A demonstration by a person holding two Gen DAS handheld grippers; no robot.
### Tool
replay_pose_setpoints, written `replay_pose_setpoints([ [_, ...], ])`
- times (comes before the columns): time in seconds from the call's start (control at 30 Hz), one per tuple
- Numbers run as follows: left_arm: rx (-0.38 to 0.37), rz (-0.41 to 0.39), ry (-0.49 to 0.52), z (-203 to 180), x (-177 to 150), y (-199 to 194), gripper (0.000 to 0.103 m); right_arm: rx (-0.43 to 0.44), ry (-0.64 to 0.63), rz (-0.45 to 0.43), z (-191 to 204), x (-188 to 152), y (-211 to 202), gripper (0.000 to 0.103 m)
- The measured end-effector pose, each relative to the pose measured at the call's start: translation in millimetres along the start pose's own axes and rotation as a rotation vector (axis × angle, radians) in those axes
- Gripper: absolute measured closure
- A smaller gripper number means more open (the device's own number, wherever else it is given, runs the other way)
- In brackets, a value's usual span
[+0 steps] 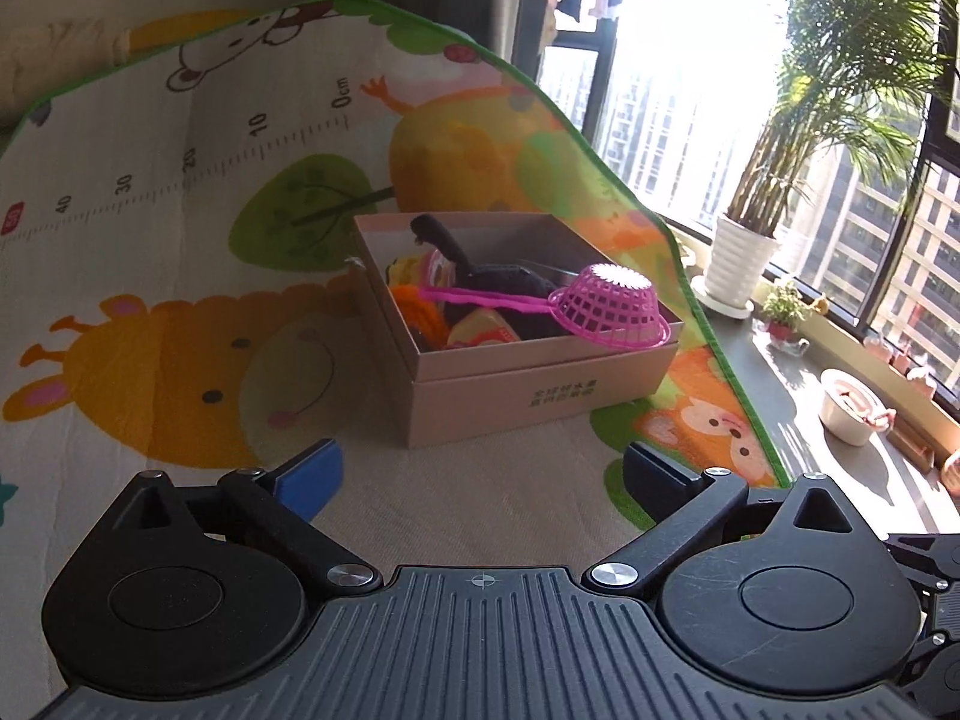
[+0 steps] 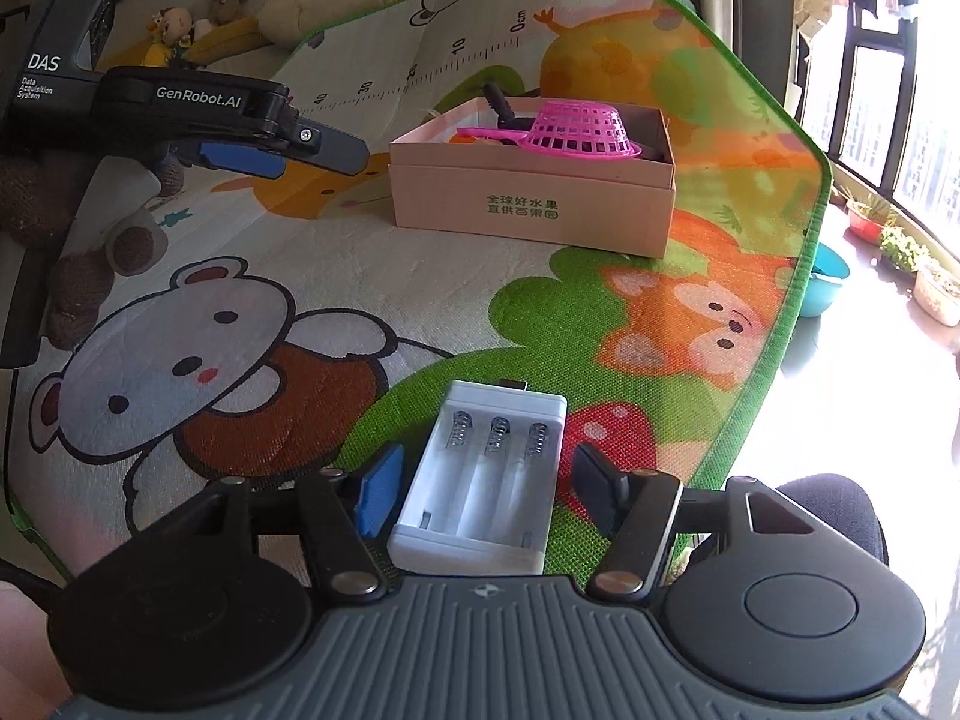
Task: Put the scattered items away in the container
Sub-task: 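Carry the white USB hub into the pink box with the right tool while the left drops the keychain in, then open the right tool and release the hub into the pink box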
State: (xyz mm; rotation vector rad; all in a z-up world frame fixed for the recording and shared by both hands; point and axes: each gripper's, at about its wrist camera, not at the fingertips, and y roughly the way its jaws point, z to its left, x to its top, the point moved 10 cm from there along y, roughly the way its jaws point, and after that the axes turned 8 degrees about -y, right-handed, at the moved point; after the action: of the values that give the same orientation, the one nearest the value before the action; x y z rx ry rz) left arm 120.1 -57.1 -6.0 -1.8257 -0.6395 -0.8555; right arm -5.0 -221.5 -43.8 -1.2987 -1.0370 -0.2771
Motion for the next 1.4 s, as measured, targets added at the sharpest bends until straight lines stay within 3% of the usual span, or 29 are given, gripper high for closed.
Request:
replay_pose_setpoints([
  [0.17, -0.038, -0.004, 0.034, -13.3, -14.3, -4.8, 0.000, -0.023, -0.043, 0.022, -8.6, 15.7, 1.3, 0.055],
  [0.3, -0.085, 0.000, 0.003, -15.9, -23.4, -1.7, 0.000, 0.001, -0.041, 0.008, -18.2, 44.5, -0.9, 0.056],
  [0.53, -0.145, 0.009, -0.039, -14.0, -23.0, 8.8, 0.000, 0.018, -0.044, -0.117, -47.0, 150.8, -6.2, 0.056],
  [0.73, -0.158, 0.006, -0.024, -20.4, -12.5, 25.7, 0.000, -0.035, -0.131, -0.195, -68.3, 232.9, 37.9, 0.055],
  [0.83, -0.168, 0.009, -0.026, -18.1, -12.7, 36.4, 0.000, -0.097, -0.115, -0.216, -85.7, 253.9, 62.8, 0.016],
  [0.9, -0.178, 0.003, -0.042, -14.2, -12.3, 41.1, 0.000, -0.094, -0.090, -0.170, -94.9, 251.3, 75.3, 0.015],
  [1.03, -0.229, -0.007, -0.112, -5.8, -11.0, 50.1, 0.000, -0.028, -0.030, -0.010, -91.3, 209.7, 93.8, 0.015],
  [1.13, -0.262, -0.011, -0.151, -1.3, -10.8, 54.1, 0.000, -0.085, -0.060, 0.062, -90.8, 181.3, 103.4, 0.016],
  [1.2, -0.270, -0.019, -0.166, 1.8, -10.1, 54.5, 0.000, -0.083, -0.073, 0.075, -91.0, 174.2, 104.8, 0.033],
  [1.23, -0.272, -0.024, -0.173, 3.2, -9.6, 54.3, 0.000, -0.084, -0.085, 0.078, -90.8, 173.9, 104.4, 0.037],
  [1.4, -0.279, -0.022, -0.211, 8.7, -11.6, 58.6, 0.000, -0.114, -0.254, 0.030, -83.3, 195.2, 104.6, 0.037],
])
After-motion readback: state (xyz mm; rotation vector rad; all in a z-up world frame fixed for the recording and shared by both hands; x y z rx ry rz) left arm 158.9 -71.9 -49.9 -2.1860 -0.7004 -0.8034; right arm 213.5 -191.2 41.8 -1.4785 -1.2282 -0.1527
